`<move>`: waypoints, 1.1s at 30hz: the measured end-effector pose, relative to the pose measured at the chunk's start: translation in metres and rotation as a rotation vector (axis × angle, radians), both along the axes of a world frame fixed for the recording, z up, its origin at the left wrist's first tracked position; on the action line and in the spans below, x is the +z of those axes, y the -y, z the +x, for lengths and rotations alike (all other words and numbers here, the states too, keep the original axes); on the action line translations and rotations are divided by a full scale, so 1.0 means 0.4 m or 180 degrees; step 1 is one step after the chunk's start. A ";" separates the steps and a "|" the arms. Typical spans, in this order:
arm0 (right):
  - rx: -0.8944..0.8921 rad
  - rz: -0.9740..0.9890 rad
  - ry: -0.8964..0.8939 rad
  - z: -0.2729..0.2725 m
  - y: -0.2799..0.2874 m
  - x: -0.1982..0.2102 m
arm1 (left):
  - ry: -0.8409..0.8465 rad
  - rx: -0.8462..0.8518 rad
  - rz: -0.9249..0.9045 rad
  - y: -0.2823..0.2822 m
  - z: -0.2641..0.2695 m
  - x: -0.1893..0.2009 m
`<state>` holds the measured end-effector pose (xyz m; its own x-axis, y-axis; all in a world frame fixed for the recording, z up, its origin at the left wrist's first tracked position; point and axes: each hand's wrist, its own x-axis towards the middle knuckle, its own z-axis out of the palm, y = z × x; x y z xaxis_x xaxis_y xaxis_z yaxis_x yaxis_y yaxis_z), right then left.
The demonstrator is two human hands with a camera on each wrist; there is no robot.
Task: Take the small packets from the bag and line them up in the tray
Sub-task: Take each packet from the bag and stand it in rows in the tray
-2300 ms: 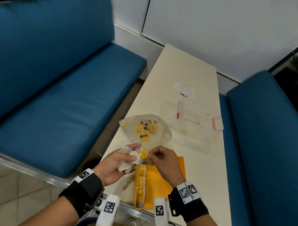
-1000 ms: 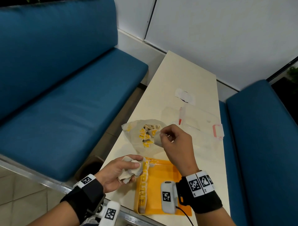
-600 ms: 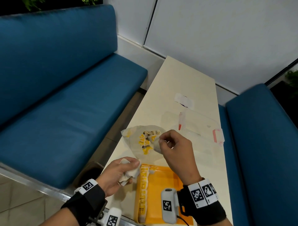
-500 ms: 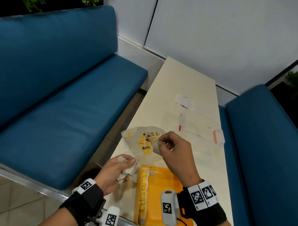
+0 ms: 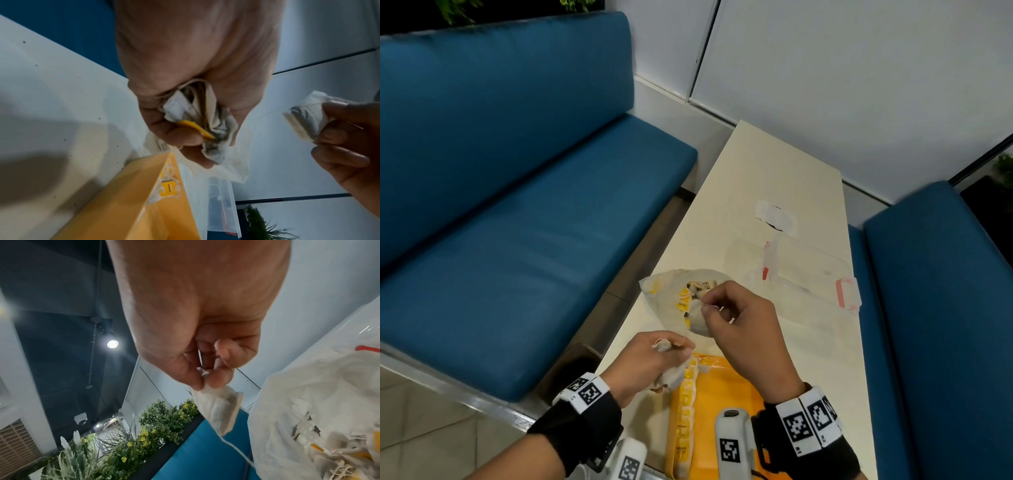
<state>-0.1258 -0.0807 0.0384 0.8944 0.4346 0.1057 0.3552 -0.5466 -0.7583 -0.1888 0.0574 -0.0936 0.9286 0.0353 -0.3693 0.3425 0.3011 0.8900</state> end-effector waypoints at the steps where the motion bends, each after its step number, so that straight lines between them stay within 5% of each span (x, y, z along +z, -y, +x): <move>1: -0.0018 -0.0004 0.0006 0.003 0.005 -0.002 | -0.0015 0.0045 0.0012 0.000 0.001 0.002; 8: -0.0382 -0.0249 -0.0408 0.033 0.056 -0.082 | 0.0050 -0.0500 -0.0343 -0.012 -0.014 0.017; 20: 0.0450 -0.0504 -0.1231 -0.008 0.061 -0.134 | 0.0049 -0.0898 0.0531 -0.012 -0.014 0.019; 33: 0.0216 -0.0529 -0.1046 0.010 0.115 -0.147 | 0.0204 -0.0816 0.1445 -0.040 -0.019 0.023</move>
